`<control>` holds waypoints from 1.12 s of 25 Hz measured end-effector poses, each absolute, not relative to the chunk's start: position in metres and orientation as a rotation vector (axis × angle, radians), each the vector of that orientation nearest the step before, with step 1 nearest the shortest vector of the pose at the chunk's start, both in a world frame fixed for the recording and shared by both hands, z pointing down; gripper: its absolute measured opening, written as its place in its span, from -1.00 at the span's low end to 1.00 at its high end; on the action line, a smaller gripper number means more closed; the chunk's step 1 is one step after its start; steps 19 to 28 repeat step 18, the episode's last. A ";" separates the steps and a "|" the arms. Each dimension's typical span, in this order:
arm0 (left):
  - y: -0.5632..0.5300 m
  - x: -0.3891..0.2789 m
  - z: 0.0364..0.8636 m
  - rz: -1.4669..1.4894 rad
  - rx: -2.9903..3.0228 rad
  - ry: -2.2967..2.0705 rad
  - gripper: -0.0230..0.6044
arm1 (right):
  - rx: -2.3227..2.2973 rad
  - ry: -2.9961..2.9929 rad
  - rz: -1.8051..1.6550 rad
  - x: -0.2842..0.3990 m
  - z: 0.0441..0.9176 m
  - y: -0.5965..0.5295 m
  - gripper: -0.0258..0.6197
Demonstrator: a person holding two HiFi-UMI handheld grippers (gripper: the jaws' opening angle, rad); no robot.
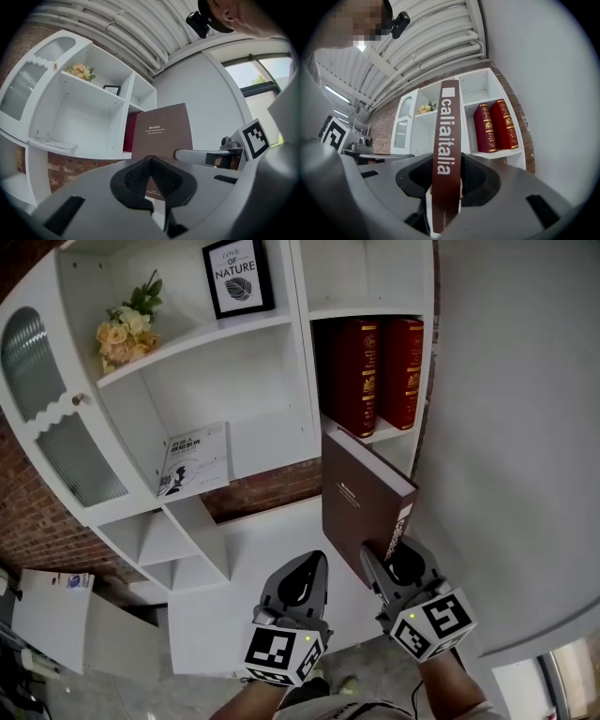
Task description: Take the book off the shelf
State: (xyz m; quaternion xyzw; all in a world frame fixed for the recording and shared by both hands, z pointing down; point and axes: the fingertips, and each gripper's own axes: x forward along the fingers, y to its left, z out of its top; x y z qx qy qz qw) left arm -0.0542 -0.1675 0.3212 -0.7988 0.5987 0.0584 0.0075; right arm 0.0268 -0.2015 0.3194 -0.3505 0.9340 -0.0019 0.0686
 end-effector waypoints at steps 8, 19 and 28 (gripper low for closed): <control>-0.166 -0.059 0.318 0.167 -2.475 1.886 -0.89 | -1.018 2.810 -0.012 0.019 0.315 -0.201 -0.48; -0.172 -0.059 0.314 0.167 -2.458 1.882 -0.89 | -0.966 2.814 -0.007 0.012 0.310 -0.205 -0.48; -0.172 -0.059 0.314 0.167 -2.458 1.882 -0.89 | -0.966 2.814 -0.007 0.012 0.310 -0.205 -0.48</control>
